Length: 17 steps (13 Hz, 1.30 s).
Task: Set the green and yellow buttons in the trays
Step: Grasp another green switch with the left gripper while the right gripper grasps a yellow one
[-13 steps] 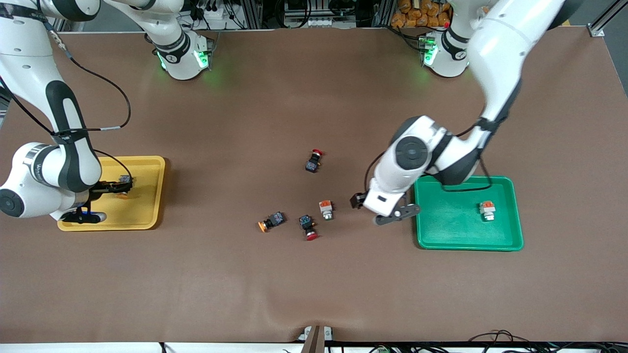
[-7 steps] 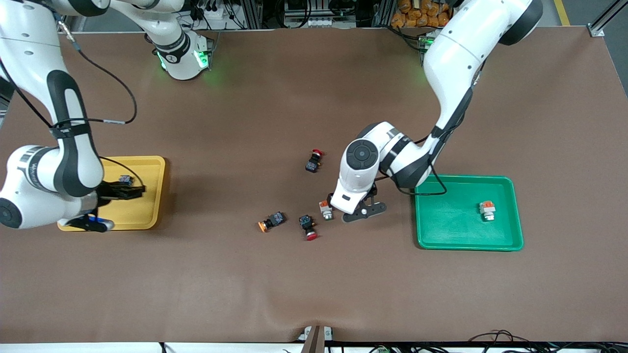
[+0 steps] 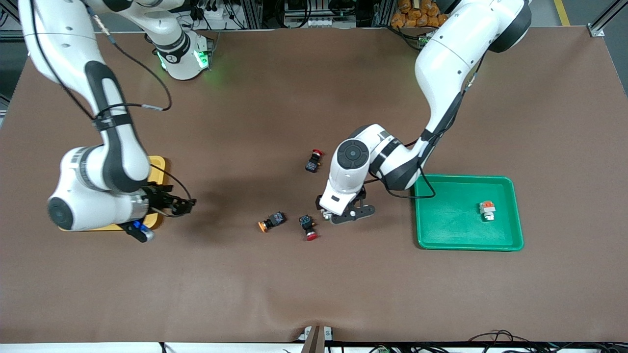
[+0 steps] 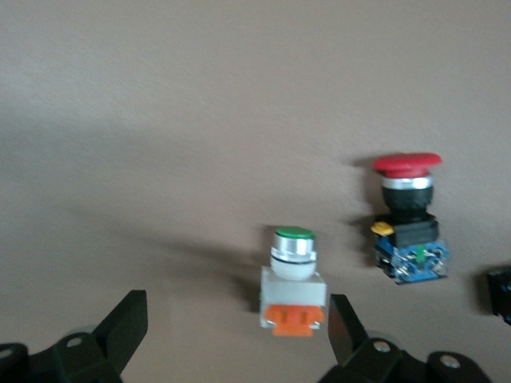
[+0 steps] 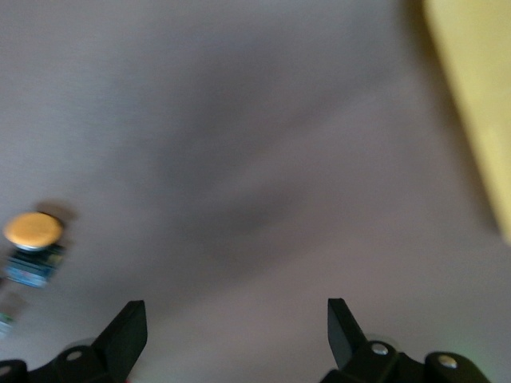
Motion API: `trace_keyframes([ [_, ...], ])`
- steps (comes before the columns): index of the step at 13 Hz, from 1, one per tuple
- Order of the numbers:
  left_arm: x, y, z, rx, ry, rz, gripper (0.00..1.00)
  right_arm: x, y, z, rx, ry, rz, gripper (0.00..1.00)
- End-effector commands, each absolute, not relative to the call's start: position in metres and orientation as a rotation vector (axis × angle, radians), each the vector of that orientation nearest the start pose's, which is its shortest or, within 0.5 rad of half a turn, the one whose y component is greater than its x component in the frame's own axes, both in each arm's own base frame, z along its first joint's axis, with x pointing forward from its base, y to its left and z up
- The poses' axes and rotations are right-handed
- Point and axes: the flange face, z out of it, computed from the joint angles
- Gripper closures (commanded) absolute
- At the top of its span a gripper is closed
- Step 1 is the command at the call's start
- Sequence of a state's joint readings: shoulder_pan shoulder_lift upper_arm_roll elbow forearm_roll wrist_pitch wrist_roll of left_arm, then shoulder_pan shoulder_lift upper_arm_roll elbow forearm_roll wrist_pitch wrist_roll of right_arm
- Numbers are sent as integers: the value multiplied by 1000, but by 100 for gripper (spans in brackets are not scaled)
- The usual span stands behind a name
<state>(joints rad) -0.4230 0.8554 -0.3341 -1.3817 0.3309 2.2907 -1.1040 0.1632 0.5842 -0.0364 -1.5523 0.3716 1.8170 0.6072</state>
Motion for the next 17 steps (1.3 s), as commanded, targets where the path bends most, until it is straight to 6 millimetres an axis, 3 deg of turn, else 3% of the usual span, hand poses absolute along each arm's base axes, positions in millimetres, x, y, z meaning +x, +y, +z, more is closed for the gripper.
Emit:
trace_keyframes([
  [1, 582, -476, 215, -3199, -441, -145, 1, 655, 189, 294, -2675, 1146, 516, 0],
  [2, 579, -481, 213, -3203, -428, -156, 2, 656, 207, 293, -2652, 1199, 463, 0],
  [5, 575, -484, 198, -3204, -416, -159, 3, 657, 256, 257, -2578, 1344, 316, 0],
  [7, 574, -485, 192, -3207, -415, -157, 5, 654, 278, 236, -2536, 1411, 254, 0],
  [10, 574, -485, 190, -3208, -404, -158, 31, 652, 285, 209, -2541, 1417, 230, 0],
  [14, 575, -483, 190, -3209, -393, -158, 96, 645, 301, 179, -2551, 1400, 189, 0],
  [17, 590, -468, 211, -3203, -414, -201, 100, 644, 317, 175, -2552, 1372, 161, 0],
])
